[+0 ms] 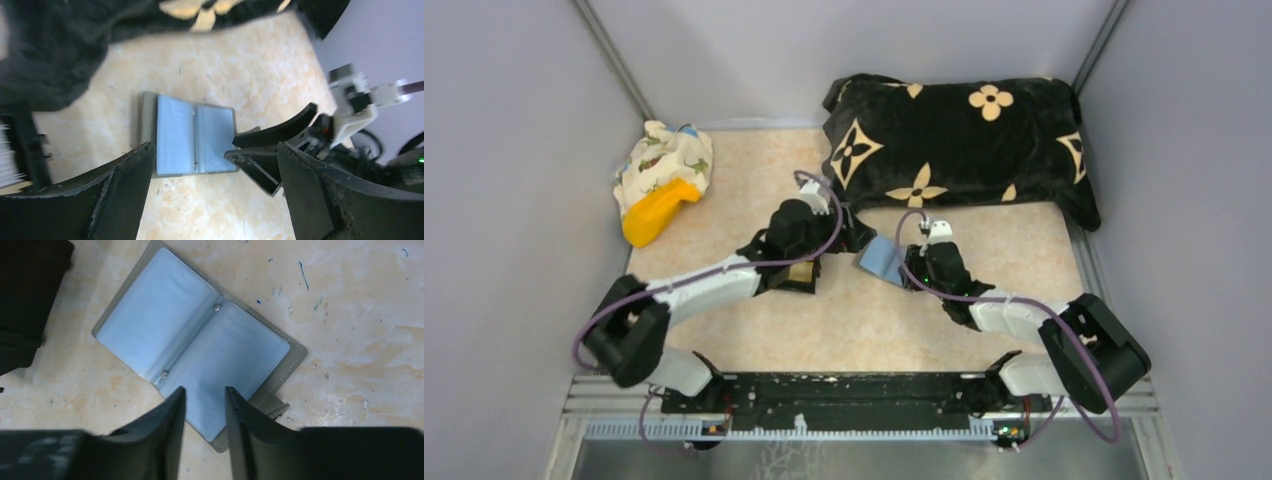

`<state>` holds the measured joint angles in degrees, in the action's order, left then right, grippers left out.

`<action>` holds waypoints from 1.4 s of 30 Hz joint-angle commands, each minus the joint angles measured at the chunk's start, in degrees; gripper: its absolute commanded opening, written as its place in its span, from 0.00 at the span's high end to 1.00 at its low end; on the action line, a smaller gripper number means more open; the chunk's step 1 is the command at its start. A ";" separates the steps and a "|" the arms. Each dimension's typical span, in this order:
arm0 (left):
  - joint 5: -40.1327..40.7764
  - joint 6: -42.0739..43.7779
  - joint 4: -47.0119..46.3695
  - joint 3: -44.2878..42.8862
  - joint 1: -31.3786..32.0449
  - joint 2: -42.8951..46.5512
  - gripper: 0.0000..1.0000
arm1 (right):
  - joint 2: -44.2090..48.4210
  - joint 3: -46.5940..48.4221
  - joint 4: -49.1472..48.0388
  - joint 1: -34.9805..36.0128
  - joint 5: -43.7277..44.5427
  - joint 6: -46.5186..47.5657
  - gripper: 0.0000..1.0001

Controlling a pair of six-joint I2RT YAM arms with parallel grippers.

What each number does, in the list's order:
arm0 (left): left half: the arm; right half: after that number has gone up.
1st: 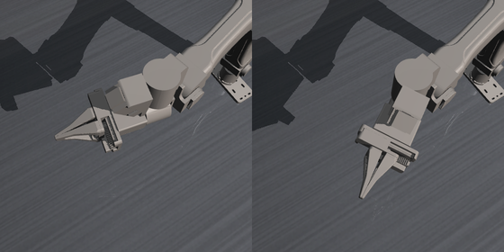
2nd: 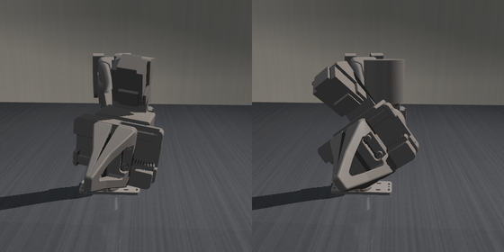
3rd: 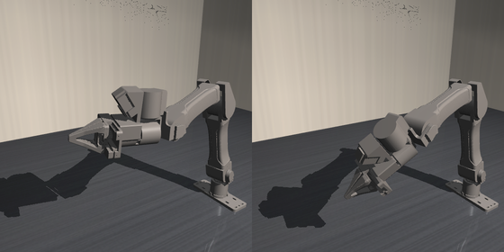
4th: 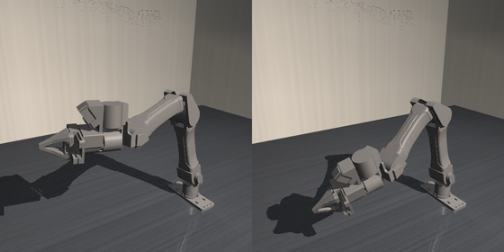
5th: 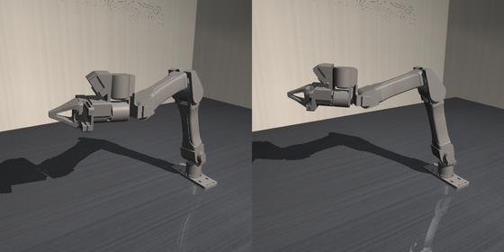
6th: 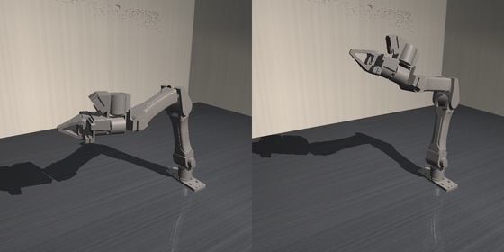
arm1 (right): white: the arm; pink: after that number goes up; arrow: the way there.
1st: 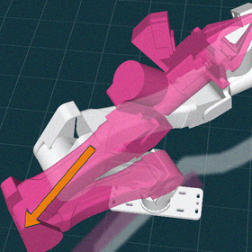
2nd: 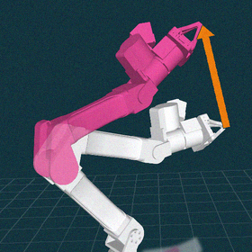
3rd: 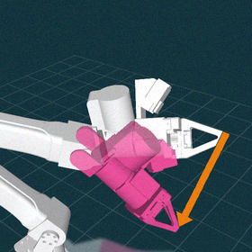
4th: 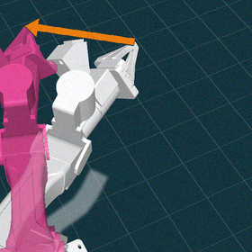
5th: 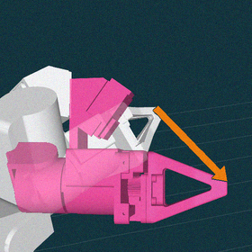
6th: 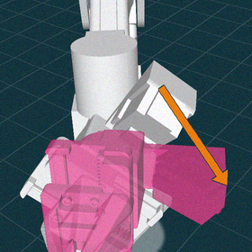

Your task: Take the credit cards out of the card holder

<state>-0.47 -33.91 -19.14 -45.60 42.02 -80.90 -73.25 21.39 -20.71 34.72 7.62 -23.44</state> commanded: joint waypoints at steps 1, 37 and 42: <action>-9.27 -1.81 0.41 -2.51 0.08 -8.89 0.04 | -0.14 -0.51 0.87 0.01 1.96 -1.89 0.72; -15.16 -3.78 4.47 -4.58 0.61 -21.56 0.12 | -11.03 4.51 -6.32 -9.22 -8.72 -5.00 1.00; -12.84 -3.11 3.74 -3.87 0.61 -16.89 0.08 | -4.15 4.43 -2.51 -10.42 -6.56 -3.11 1.00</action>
<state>-16.10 -37.87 -16.43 -49.84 42.59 -101.34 -83.00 25.56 -25.82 25.56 -1.13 -28.62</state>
